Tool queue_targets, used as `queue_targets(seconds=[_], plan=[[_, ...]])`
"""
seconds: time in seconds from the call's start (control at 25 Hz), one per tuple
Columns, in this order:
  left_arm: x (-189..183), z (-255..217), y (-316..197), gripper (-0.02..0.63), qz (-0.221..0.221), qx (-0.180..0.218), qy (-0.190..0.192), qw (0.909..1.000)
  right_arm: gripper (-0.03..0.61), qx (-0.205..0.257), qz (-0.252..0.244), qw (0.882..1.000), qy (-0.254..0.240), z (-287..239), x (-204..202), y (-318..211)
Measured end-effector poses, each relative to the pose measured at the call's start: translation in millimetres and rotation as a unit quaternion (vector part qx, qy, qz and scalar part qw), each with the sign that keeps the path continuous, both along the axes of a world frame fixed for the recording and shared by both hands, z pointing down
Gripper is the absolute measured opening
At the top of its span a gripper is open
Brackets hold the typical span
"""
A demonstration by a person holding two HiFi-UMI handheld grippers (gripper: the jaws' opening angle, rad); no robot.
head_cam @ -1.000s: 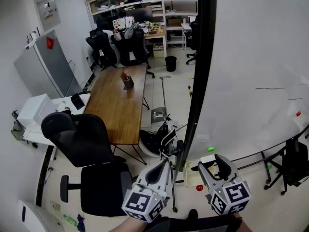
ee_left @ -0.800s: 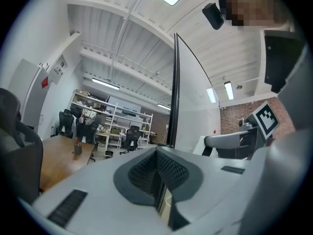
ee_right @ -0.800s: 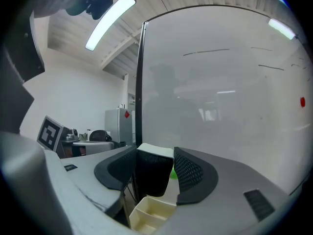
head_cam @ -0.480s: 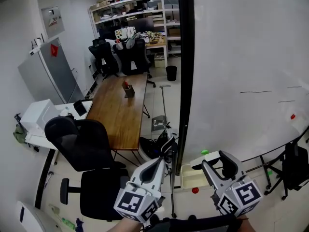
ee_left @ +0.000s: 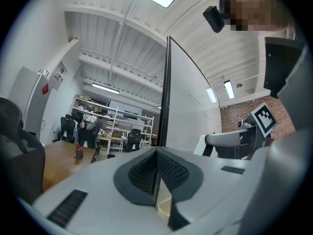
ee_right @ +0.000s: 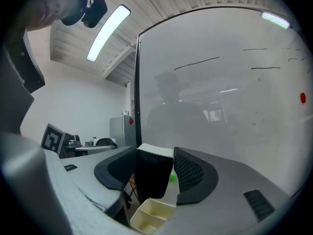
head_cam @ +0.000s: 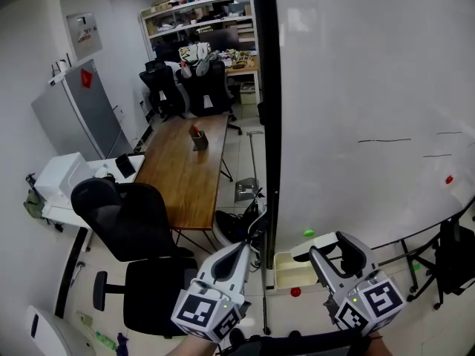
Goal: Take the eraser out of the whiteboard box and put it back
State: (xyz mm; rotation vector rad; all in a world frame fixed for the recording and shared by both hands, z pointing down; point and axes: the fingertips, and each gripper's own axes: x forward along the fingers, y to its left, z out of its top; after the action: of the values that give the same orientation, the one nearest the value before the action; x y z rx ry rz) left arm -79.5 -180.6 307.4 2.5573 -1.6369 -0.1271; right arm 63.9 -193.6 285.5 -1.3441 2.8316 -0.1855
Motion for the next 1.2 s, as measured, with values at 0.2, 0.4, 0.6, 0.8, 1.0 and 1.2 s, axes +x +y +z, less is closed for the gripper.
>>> queue_targets(seconds=[0.2, 0.4, 0.6, 0.8, 1.0, 1.2], plan=[[4, -7, 7, 0.012, 0.001, -0.001, -0.002, 1.0, 0.268, 0.004, -0.01, 1.0, -0.003, -8, 1, 5], [4, -15, 13, 0.011, 0.013, 0.018, -0.012, 0.9997, 0.268, 0.006, -0.011, 1.0, -0.003, -13, -3, 11], [1, -18, 15, 0.011, 0.014, 0.019, -0.01, 0.9997, 0.268, 0.007, -0.013, 1.0, 0.0, -15, -7, 15], [-6, -18, 18, 0.011, 0.009, 0.017, -0.007, 0.9998, 0.268, 0.004, -0.008, 1.0, 0.0, -15, -10, 19], [-4, -4, 18, 0.014, 0.009, -0.008, -0.002, 0.9999, 0.268, -0.01, -0.004, 1.0, 0.005, 1, -10, 19], [4, 21, 14, 0.017, 0.015, -0.031, -0.007, 0.9994, 0.268, -0.032, 0.004, 0.999, 0.018, 30, -6, 15]])
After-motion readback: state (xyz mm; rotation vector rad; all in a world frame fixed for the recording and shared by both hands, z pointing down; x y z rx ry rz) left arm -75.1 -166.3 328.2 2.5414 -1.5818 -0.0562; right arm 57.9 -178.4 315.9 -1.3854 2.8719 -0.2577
